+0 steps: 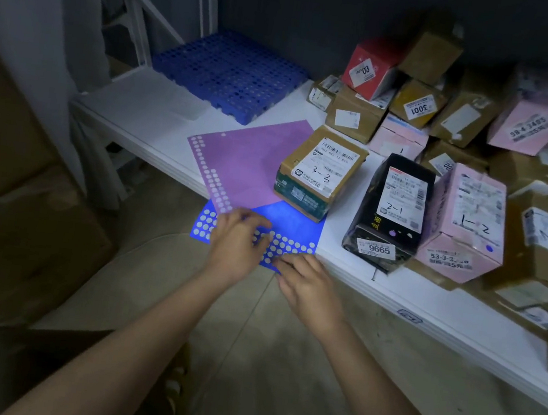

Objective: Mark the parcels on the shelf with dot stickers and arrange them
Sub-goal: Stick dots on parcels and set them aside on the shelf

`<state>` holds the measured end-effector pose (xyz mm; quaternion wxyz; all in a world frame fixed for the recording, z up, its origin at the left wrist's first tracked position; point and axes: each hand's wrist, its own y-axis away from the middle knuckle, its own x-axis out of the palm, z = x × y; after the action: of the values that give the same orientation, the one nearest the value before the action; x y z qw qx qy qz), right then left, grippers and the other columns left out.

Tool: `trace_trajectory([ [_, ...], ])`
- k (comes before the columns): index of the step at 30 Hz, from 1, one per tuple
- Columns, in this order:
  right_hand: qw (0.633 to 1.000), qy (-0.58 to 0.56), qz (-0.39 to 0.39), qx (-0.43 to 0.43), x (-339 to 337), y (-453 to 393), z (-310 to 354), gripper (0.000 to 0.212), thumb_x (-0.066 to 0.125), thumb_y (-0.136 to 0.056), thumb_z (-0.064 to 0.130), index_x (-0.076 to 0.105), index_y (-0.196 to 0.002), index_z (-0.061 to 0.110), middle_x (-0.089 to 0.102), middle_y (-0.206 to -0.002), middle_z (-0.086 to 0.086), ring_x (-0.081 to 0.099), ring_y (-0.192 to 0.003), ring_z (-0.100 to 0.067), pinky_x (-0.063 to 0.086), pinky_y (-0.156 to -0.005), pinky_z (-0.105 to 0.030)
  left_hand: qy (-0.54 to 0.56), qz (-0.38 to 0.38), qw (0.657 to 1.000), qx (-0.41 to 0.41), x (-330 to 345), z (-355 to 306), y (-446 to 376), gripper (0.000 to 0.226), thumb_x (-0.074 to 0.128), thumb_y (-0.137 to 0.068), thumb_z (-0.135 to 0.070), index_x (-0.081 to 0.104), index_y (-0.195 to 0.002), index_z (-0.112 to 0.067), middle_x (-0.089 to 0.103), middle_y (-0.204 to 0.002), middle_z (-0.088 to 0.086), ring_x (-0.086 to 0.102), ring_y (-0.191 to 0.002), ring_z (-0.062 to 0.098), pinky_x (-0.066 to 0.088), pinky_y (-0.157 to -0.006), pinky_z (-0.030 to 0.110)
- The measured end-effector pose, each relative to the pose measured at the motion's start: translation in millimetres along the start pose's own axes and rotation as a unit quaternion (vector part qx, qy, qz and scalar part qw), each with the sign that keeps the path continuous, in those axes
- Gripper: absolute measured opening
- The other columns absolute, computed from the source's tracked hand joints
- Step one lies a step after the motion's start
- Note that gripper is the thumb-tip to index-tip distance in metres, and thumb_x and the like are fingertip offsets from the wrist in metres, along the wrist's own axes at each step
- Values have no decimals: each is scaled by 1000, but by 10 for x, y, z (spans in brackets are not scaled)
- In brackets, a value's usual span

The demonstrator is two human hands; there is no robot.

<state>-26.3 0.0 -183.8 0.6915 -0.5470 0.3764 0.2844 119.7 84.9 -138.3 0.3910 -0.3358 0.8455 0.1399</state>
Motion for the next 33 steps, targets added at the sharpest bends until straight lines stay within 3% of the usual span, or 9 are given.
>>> trace_trajectory([
  [3, 984, -106, -42, 134, -40, 179, 90, 24, 61, -87, 31, 72, -94, 10, 66, -93, -2, 57, -86, -19, 47, -82, -29, -20, 31, 999, 20, 120, -48, 111, 30, 53, -94, -23, 60, -122, -27, 47, -136, -5, 34, -127, 22, 28, -105, 35],
  [8, 898, -178, -98, 390, -129, 236, 64, 8, 58, -88, 22, 52, -85, 19, 60, -79, 3, 58, -75, -22, 49, -68, -43, -78, 43, 991, 103, 227, -102, 61, 34, 48, -96, -23, 56, -129, -25, 44, -141, -7, 34, -132, 17, 27, -101, 33],
  [10, 864, -210, -86, 450, -91, 172, 74, 18, 61, -89, 16, 45, -84, 21, 59, -76, 3, 62, -72, -23, 51, -65, -46, -96, 53, 985, 136, 293, -158, 4, 35, 47, -97, -24, 55, -131, -24, 44, -142, -8, 34, -133, 15, 26, -100, 31],
  [13, 846, -242, -97, 465, -46, 55, 178, 22, 63, -88, 8, 44, -84, 19, 57, -71, 6, 61, -69, -16, 51, -65, -40, -100, 46, 981, 162, 385, -171, -44, 33, 50, -95, -26, 59, -127, -21, 49, -139, -7, 39, -131, 15, 28, -99, 31],
  [17, 781, -322, -169, 507, 10, -79, 222, 28, 63, -86, -1, 47, -79, 21, 57, -71, 10, 57, -64, 1, 46, -65, -17, -74, 19, 982, 175, 428, -124, -47, 25, 60, -88, -19, 69, -111, -13, 65, -120, 2, 58, -113, 26, 40, -90, 37],
  [20, 730, -374, -198, 536, 92, -137, 220, 32, 65, -84, -3, 49, -79, 24, 61, -77, 3, 59, -69, -5, 47, -70, -22, -67, -8, 979, 190, 412, -67, -30, 23, 59, -81, -18, 74, -97, -9, 71, -102, 4, 67, -93, 28, 51, -76, 39],
  [25, 659, -451, -221, 559, 113, -222, 243, 34, 63, -82, -10, 48, -84, 20, 68, -90, -13, 59, -69, -14, 48, -71, -26, -73, -11, 978, 197, 376, -42, -53, 23, 59, -81, -20, 74, -94, -9, 72, -94, 3, 67, -84, 28, 55, -69, 39],
  [28, 649, -468, -226, 556, 92, -262, 241, 36, 61, -81, -13, 47, -85, 19, 66, -89, -16, 56, -61, -5, 46, -65, -17, -67, -19, 977, 203, 364, -45, -68, 31, 51, -84, -29, 74, -93, -11, 72, -91, 3, 66, -80, 28, 53, -67, 38],
  [33, 687, -448, -210, 533, 73, -285, 214, 37, 60, -81, -15, 48, -84, 19, 61, -77, -1, 52, -56, 2, 42, -61, -12, -46, -37, 979, 195, 384, -14, -68, 21, 60, -82, -28, 75, -90, -15, 71, -87, 0, 65, -75, 27, 47, -70, 35],
])
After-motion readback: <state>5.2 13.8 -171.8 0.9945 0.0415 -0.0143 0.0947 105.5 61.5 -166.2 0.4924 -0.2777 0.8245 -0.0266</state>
